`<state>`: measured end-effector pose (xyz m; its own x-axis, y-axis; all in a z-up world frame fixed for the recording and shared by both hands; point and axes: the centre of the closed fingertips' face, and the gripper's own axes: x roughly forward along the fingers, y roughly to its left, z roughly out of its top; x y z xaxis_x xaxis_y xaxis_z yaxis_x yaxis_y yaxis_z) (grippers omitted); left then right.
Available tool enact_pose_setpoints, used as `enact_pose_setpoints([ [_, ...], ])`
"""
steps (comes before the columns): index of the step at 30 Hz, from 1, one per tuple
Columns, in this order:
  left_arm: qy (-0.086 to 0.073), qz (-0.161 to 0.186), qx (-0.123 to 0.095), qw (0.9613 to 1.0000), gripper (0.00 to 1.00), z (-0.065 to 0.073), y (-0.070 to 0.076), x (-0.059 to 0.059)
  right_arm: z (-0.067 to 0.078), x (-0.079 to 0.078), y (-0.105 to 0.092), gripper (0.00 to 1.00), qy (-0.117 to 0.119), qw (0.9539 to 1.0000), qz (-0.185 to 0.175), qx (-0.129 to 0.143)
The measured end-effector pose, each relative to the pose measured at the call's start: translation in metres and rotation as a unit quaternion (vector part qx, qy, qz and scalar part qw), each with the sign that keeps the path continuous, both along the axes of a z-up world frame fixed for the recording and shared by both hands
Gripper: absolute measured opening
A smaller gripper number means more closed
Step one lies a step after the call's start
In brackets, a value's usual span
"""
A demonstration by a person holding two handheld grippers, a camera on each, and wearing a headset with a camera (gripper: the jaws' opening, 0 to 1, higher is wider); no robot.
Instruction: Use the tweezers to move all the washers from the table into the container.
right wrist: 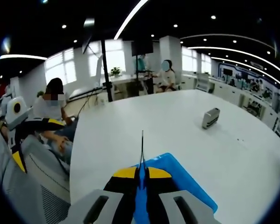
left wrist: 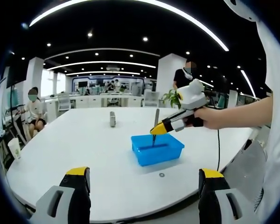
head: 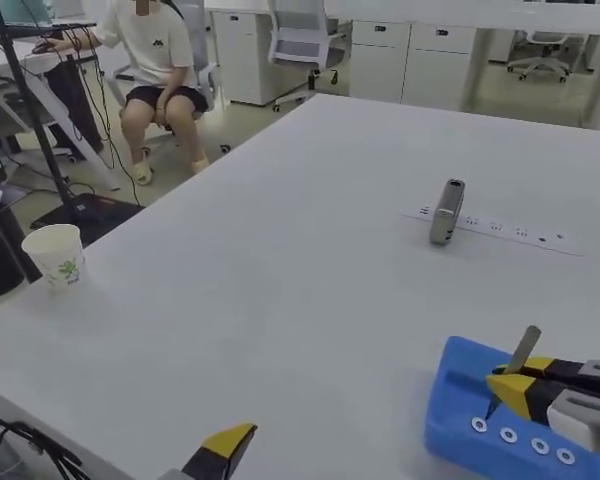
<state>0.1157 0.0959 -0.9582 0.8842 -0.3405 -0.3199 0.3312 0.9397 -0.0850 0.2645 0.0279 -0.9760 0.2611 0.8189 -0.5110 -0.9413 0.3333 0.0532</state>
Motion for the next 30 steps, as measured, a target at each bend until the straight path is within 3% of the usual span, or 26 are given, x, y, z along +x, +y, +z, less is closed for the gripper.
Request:
enact_pose_setpoints([
  [9, 0.001, -0.003, 0.001, 1.0000, 0.99, 0.000, -0.001, 0.000, 0.011, -0.022, -0.006, 0.02, 0.007, 0.9996, -0.008, 0.026],
  [20, 0.001, -0.004, -0.001, 1.0000, 0.99, -0.001, -0.001, 0.000, -0.005, -0.044, -0.016, 0.02, 0.040, 0.9985, -0.023, 0.028],
  [30, 0.000, -0.006, 0.000, 1.0000, 0.99, 0.000, -0.001, 0.000, -0.023, -0.052, -0.023, 0.02, 0.050, 0.9983, -0.026, 0.011],
])
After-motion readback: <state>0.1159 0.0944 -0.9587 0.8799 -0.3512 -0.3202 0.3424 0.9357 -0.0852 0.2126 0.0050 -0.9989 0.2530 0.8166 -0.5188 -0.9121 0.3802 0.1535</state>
